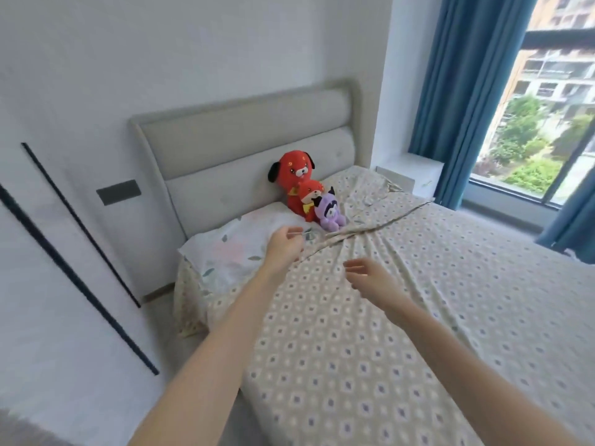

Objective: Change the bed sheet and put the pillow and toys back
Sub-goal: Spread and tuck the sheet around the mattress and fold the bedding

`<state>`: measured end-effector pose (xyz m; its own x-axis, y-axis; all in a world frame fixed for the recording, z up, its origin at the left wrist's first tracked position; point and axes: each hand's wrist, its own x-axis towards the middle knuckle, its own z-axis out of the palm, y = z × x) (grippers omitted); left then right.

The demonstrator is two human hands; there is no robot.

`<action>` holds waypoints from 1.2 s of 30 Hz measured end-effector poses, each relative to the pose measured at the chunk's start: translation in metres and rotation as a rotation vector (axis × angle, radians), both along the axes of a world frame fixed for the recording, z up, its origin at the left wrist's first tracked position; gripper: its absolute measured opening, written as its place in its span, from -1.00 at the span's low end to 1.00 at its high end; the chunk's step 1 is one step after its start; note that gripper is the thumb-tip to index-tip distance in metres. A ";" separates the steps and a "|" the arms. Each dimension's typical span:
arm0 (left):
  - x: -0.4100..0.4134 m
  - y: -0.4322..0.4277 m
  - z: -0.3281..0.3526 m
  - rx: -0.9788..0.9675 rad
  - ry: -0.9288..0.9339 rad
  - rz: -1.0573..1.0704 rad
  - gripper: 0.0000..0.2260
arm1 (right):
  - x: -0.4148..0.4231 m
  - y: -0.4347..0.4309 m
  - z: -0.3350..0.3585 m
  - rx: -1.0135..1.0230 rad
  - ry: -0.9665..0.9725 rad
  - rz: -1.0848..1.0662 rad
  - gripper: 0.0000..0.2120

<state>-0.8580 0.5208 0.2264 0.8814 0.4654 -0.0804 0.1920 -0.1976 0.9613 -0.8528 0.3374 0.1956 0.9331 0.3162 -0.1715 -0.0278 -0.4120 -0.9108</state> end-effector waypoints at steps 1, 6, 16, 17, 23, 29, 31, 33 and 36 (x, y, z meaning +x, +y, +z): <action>0.031 0.021 0.000 -0.011 0.011 -0.007 -0.80 | 0.028 0.022 0.001 0.002 0.007 -0.005 -0.77; 0.112 0.079 -0.007 -0.024 0.068 -0.013 -0.77 | 0.104 0.073 0.003 0.006 0.029 -0.057 -0.77; 0.167 0.157 -0.067 0.112 0.201 -0.046 -0.77 | 0.185 0.117 -0.034 -0.010 0.094 -0.052 -0.74; 0.169 0.163 -0.077 0.114 0.219 -0.044 -0.77 | 0.188 0.120 -0.041 -0.015 0.106 -0.052 -0.75; 0.185 0.202 -0.137 0.118 0.369 -0.072 -0.82 | 0.199 0.141 -0.090 -0.077 0.211 -0.083 -0.76; 0.257 0.259 -0.179 0.135 0.437 -0.230 -0.82 | 0.247 0.191 -0.136 -0.093 0.334 -0.226 -0.72; 0.283 0.278 -0.180 0.138 0.464 -0.308 -0.80 | 0.260 0.210 -0.145 -0.111 0.370 -0.301 -0.71; 0.307 0.299 -0.178 0.150 0.481 -0.374 -0.80 | 0.272 0.229 -0.154 -0.131 0.410 -0.378 -0.70; 0.341 0.328 -0.174 0.197 0.485 -0.468 -0.79 | 0.286 0.259 -0.162 -0.136 0.495 -0.461 -0.68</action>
